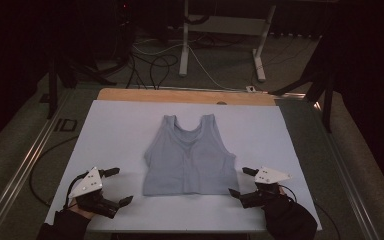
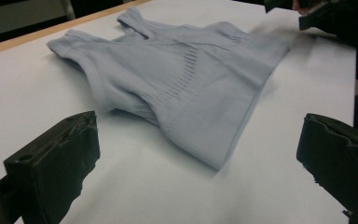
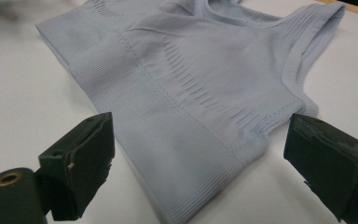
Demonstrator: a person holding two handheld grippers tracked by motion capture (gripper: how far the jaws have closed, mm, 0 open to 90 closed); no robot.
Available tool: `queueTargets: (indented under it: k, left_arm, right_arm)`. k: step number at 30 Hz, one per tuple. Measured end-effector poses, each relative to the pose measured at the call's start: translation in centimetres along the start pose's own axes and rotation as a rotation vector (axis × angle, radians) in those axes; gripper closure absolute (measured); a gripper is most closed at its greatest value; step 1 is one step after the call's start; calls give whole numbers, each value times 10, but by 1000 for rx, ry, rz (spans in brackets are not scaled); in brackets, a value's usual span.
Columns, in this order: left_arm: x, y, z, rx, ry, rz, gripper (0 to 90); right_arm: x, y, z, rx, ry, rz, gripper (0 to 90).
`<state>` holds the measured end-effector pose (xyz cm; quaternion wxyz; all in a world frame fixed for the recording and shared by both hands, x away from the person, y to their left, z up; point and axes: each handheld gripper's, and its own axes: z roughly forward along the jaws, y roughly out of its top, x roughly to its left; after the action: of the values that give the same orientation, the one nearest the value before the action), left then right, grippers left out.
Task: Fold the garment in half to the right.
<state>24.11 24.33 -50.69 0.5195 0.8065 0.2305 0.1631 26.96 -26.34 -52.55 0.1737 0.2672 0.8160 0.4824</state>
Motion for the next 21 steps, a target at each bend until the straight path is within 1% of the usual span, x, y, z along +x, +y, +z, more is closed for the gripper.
queueTargets:
  k: [2,3,6,10,14,16,19,21]
  left_arm:
    - [0,1,0,-2,-3,2,3]
    - [-1,2,0,-8,-15,-3,3]
    - [-2,5,1,-12,-23,3,3]
    - [-3,8,0,-19,-32,5,3]
    - [-4,12,0,-15,-45,0,3]
    - [-3,15,-1,-14,-48,4,3]
    - [-2,18,-3,-20,-54,0,3]
    - [-1,24,-5,-24,-56,7,3]
  right_arm:
    - [0,1,-1,-1,-1,9,87]
    - [0,1,-1,-3,1,14,87]
    - [0,3,-1,-6,1,8,87]
    - [2,9,-3,-18,6,19,87]
    - [5,14,-4,-12,3,5,87]
    - [6,17,-5,-8,7,-11,87]
    - [6,23,-6,-18,15,-6,87]
    - [6,28,-7,-24,20,-12,87]
